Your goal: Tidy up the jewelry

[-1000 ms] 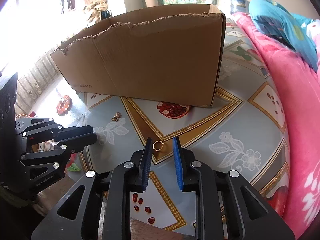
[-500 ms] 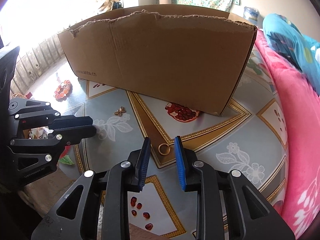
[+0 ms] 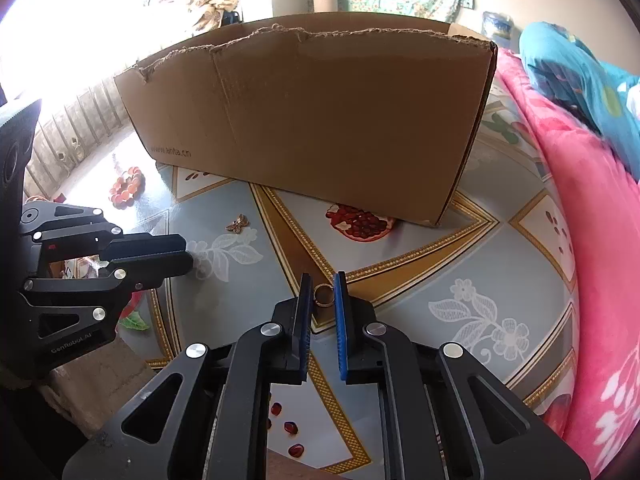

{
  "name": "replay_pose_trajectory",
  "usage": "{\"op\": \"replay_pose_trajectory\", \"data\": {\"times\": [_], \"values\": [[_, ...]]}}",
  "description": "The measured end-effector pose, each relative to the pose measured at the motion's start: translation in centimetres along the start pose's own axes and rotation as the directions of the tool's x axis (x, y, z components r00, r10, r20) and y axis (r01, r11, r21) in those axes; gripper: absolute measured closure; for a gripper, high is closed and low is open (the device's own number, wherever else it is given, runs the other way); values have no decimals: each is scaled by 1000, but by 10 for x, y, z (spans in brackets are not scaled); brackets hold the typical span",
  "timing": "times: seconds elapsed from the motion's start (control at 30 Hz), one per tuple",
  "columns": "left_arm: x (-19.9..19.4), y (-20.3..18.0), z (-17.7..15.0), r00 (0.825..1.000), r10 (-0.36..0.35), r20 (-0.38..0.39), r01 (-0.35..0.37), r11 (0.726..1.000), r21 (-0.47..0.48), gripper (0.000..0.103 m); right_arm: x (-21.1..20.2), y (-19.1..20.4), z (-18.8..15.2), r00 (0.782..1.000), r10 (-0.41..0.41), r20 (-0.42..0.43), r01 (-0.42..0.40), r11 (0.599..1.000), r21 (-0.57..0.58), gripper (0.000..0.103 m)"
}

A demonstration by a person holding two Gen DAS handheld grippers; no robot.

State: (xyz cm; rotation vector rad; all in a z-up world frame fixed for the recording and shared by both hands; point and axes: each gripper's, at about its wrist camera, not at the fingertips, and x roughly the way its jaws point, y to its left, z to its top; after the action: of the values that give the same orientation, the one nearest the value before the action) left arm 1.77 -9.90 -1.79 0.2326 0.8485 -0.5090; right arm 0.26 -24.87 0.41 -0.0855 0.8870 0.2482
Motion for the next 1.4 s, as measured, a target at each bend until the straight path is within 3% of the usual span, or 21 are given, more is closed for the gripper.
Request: {"op": "replay_pose_trajectory", "data": {"times": [0.7,1.17,1.4], "values": [[2,2,0,1000,-9,8,9,1000,-14,93,-1,-14,6,999,48,14,-49,995,91,94],[-25,16,-7,993,-68,94,71,997,-31,94,-22,-15,8,997,57,57,-64,990,127,94],[-23,14,-8,995,-87,48,89,995,-52,94,-24,-11,6,996,66,62,-74,987,140,94]]}}
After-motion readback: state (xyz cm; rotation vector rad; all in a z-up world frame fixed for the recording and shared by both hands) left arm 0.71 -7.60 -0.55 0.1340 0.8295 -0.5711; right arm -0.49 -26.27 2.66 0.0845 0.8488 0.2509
